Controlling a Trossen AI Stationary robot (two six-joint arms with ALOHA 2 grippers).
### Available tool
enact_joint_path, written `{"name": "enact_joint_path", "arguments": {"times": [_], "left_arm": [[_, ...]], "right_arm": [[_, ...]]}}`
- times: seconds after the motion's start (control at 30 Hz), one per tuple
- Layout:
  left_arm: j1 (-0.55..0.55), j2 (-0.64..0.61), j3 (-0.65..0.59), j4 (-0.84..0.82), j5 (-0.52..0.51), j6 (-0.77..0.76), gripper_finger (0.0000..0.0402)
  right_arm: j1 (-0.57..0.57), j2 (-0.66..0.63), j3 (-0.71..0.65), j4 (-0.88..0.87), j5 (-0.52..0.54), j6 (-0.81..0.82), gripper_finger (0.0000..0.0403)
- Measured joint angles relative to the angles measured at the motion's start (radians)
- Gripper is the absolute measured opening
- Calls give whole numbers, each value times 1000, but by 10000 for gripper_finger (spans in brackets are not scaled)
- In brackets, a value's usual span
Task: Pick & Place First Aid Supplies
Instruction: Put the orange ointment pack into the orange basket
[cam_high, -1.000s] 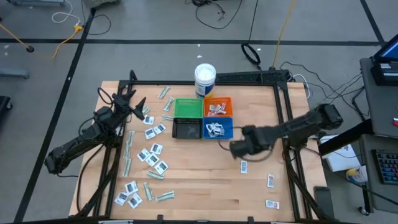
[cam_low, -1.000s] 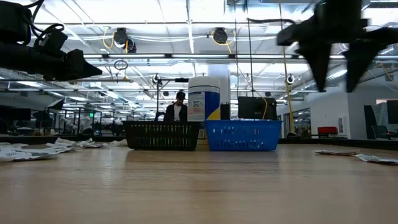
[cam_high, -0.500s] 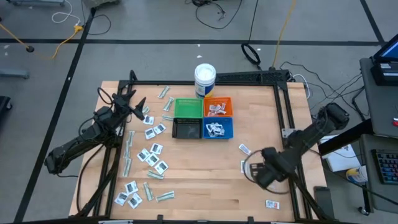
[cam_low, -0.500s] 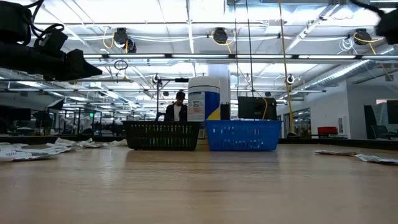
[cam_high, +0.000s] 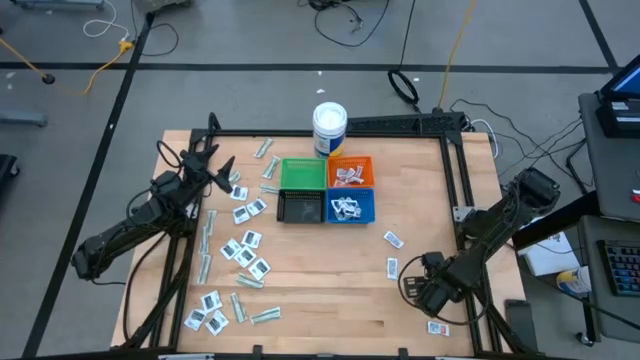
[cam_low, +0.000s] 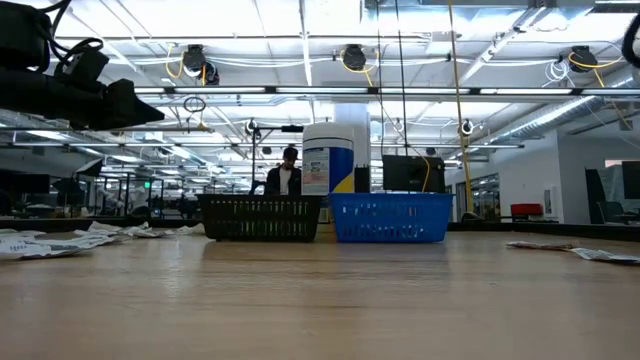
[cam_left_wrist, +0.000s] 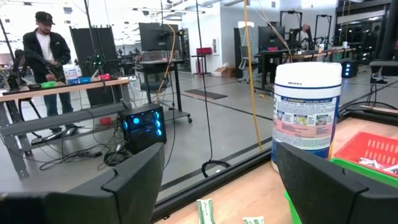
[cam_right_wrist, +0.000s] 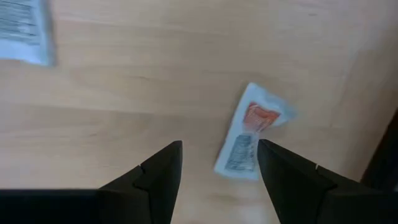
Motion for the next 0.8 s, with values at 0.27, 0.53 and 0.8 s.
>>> {"name": "enact_joint_path", "arguments": {"times": [0.27,0.53,0.8], "left_arm": [[0,0,0,0,0,0,308],[0,0,0,0,0,0,308],[0,0,0,0,0,0,308]], "right_arm": [[1,13,-47,29,-46,-3,203],[1,8,-98,131,-80,-37,187],[0,10,-97,156,-66,-56,68]]}}
